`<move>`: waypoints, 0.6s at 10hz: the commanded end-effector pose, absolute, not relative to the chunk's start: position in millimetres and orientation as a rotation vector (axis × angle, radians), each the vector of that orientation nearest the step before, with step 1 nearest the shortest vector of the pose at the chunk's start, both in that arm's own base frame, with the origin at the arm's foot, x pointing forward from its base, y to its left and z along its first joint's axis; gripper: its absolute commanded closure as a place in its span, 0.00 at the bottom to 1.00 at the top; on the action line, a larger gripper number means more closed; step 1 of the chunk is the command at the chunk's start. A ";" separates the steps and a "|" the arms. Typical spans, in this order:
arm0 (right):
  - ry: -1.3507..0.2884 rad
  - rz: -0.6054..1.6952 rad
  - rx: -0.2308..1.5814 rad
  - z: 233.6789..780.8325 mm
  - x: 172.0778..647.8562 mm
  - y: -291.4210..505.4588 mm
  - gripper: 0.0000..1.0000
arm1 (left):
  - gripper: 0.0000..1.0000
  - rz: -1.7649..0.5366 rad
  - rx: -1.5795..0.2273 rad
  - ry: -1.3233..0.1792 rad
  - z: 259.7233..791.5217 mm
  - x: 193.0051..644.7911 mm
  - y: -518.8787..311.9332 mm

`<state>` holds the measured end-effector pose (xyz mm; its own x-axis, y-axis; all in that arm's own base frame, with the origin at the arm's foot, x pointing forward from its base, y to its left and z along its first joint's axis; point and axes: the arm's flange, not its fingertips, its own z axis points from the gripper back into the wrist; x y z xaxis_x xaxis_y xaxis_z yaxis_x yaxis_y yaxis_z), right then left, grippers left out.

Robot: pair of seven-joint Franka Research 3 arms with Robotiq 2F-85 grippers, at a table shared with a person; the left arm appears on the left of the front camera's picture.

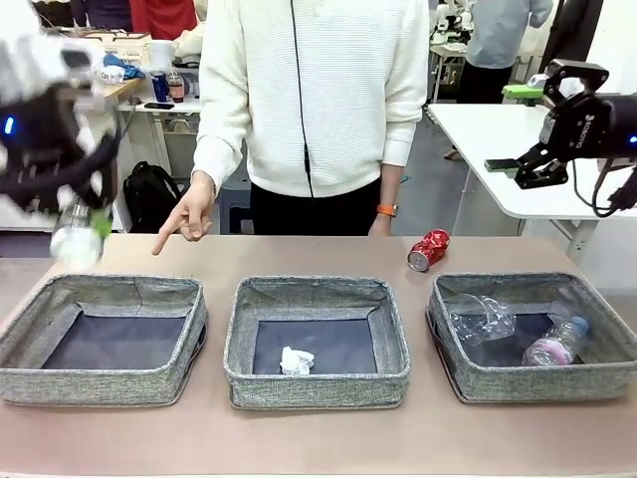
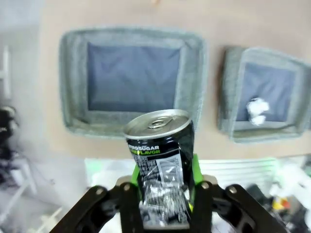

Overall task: Sort the waste into the appropriate baskets.
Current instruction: Place the picked waste into the Fabric basket indicated by the person.

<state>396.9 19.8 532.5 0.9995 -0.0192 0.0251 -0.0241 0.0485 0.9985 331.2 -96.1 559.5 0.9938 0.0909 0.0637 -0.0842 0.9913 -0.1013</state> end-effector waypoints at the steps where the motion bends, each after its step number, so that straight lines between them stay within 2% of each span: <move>1: -0.035 0.009 1.528 535.9 399.0 19.8 0.00 | 0.59 0.111 -0.100 -0.124 501.3 318.8 -92.4; 3: -0.035 0.009 1.528 535.9 399.0 19.8 0.00 | 0.59 0.142 -0.143 -0.092 453.3 317.1 -84.0; 6: -0.035 0.009 1.528 535.9 399.0 19.8 0.00 | 0.59 0.196 -0.078 -0.143 450.5 330.2 -83.5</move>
